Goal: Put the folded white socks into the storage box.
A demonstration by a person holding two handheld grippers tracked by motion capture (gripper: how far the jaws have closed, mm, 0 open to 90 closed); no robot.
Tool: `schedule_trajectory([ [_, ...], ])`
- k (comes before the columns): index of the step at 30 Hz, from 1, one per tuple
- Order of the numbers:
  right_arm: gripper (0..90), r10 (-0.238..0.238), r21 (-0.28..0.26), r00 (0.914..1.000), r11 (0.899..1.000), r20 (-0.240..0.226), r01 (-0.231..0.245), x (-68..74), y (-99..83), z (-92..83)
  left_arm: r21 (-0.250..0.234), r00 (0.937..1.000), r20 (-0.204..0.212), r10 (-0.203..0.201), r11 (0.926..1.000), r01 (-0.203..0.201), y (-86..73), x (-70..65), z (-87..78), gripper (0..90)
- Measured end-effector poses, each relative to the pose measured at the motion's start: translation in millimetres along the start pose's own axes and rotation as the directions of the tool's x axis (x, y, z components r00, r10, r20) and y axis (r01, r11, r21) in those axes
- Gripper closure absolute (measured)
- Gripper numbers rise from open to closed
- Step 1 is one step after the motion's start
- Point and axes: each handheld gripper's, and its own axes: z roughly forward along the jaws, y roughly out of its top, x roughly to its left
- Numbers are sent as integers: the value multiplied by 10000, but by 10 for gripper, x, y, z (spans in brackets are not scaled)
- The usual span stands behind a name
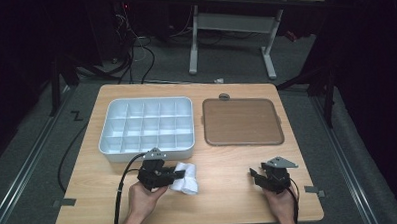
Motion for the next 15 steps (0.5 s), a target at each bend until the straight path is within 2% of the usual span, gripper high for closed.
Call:
schedule_trajectory([
  [9,467,-9,7,10000,10000,7,9,2,0,0,-100,9998,3,179,9998,-179,95,-34,-28,738],
  [11,467,-2,5,10000,10000,0,2,2,0,0,-162,10000,36,91,9998,-91,124,-39,-41,738],
  [15,466,-6,5,10000,10000,0,6,2,0,0,-235,9998,56,164,9996,-163,170,-51,-65,738],
])
